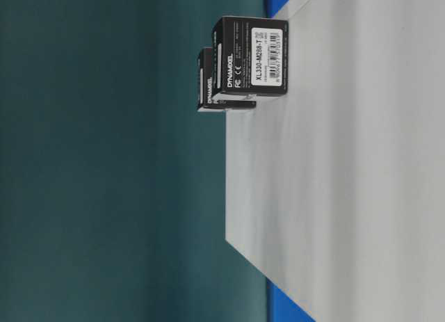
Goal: Place the box from the white plastic tray onto the white base.
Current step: 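Move the right gripper over the white tray toward the lower-left box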
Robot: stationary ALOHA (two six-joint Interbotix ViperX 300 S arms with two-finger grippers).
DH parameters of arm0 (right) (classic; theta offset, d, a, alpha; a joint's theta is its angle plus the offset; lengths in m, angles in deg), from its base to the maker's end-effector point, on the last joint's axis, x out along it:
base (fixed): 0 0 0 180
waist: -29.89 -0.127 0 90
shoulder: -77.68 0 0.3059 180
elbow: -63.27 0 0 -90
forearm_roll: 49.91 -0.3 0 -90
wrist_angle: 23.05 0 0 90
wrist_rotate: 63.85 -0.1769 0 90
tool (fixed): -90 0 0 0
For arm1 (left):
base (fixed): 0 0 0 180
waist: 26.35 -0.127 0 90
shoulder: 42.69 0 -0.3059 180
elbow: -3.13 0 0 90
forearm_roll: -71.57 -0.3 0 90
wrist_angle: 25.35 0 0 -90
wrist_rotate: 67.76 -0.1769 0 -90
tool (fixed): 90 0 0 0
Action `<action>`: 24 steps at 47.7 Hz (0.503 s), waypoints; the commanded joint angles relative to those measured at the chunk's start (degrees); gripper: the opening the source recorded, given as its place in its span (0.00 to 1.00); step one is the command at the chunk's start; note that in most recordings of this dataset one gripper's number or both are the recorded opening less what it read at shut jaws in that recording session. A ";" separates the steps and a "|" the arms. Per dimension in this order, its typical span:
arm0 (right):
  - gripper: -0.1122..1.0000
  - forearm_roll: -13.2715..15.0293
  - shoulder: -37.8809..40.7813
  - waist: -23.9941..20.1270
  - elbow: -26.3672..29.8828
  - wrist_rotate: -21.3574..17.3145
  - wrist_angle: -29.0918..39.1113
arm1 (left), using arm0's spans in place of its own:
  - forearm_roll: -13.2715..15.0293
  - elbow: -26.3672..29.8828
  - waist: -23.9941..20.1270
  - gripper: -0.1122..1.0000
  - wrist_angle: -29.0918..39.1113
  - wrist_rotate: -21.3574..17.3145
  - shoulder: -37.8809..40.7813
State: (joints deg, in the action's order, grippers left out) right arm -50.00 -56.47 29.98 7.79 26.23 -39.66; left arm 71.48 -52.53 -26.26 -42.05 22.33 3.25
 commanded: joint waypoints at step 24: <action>0.11 -4.31 3.69 -3.60 12.83 -10.63 48.08 | -0.62 5.98 0.35 0.04 10.11 1.14 5.71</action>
State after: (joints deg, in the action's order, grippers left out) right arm -54.04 -54.53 27.78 18.07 15.86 4.11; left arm 71.04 -48.22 -25.99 -32.30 23.38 8.70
